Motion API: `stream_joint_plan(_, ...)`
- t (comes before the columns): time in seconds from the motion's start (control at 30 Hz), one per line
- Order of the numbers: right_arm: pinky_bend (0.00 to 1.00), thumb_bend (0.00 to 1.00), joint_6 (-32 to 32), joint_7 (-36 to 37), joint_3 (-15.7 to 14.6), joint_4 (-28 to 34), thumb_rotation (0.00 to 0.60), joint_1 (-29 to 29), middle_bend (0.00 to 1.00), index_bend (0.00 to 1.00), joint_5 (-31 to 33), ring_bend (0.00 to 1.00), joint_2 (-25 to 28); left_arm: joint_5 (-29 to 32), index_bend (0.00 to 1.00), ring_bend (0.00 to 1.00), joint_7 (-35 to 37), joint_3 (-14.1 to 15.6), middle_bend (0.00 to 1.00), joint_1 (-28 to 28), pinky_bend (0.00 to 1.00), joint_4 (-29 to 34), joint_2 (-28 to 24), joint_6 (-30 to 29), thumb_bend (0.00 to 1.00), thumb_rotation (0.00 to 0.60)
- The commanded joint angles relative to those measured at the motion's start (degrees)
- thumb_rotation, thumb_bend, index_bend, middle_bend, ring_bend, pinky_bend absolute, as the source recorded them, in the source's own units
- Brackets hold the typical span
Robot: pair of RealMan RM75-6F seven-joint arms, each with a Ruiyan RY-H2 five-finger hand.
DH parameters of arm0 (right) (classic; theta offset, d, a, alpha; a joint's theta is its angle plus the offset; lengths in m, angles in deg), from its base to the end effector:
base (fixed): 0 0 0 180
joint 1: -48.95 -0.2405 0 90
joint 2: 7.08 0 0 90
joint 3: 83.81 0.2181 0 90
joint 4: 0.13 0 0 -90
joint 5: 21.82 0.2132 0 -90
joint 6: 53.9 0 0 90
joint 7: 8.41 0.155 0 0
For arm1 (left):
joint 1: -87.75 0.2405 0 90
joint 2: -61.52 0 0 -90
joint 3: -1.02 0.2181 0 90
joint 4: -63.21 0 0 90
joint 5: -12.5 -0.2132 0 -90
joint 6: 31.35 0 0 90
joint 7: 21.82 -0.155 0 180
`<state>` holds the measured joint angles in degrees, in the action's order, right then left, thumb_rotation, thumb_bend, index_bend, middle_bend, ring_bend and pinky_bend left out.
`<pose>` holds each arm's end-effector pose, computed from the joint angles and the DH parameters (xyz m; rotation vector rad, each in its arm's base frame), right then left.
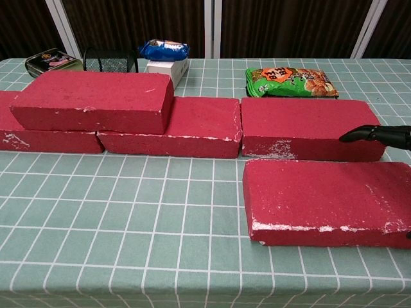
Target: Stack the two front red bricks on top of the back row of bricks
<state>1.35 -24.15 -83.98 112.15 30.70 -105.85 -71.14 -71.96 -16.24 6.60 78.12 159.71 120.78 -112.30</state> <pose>-0.1778 -0.1911 0.0355 1.9755 -1.1436 0.7690 -0.2797 0.1778 0.1296 -1.4830 -1.0888 -0.8563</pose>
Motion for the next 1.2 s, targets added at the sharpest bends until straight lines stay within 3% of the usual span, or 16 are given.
stream_joint_plan(0.03,0.0,0.0,-2.26,-1.48,0.48,-0.06,0.6,-1.83,0.0,0.0,2.82,0.0,-1.7,-0.23,0.02,0.0,0.53,-0.23,0.0,0.28,0.0,-0.23,-0.23,0.23,0.0,0.6)
stream_joint_plan(0.37,0.0,0.0,-4.72,-3.18,0.26,-0.42,0.6,-4.76,0.0,0.0,7.5,0.0,-3.95,-0.42,0.02,0.0,2.63,-0.87,0.0,0.88,0.0,-1.0,-0.67,1.43,0.0,0.6)
stream_joint_plan(0.9,0.0,0.0,-4.47,-0.57,-0.41,-2.81,0.6,-6.65,0.0,0.0,9.09,0.0,-6.18,0.46,0.02,0.0,5.45,-1.78,0.0,1.66,0.0,-2.1,-0.9,3.48,0.0,0.6)
stream_joint_plan(1.2,0.03,0.0,-3.72,1.65,-1.07,-3.88,0.6,-6.9,0.1,0.0,8.16,0.0,-6.72,0.4,0.02,0.0,5.74,-2.09,0.0,1.79,0.0,-2.39,-0.73,4.43,0.0,0.6)
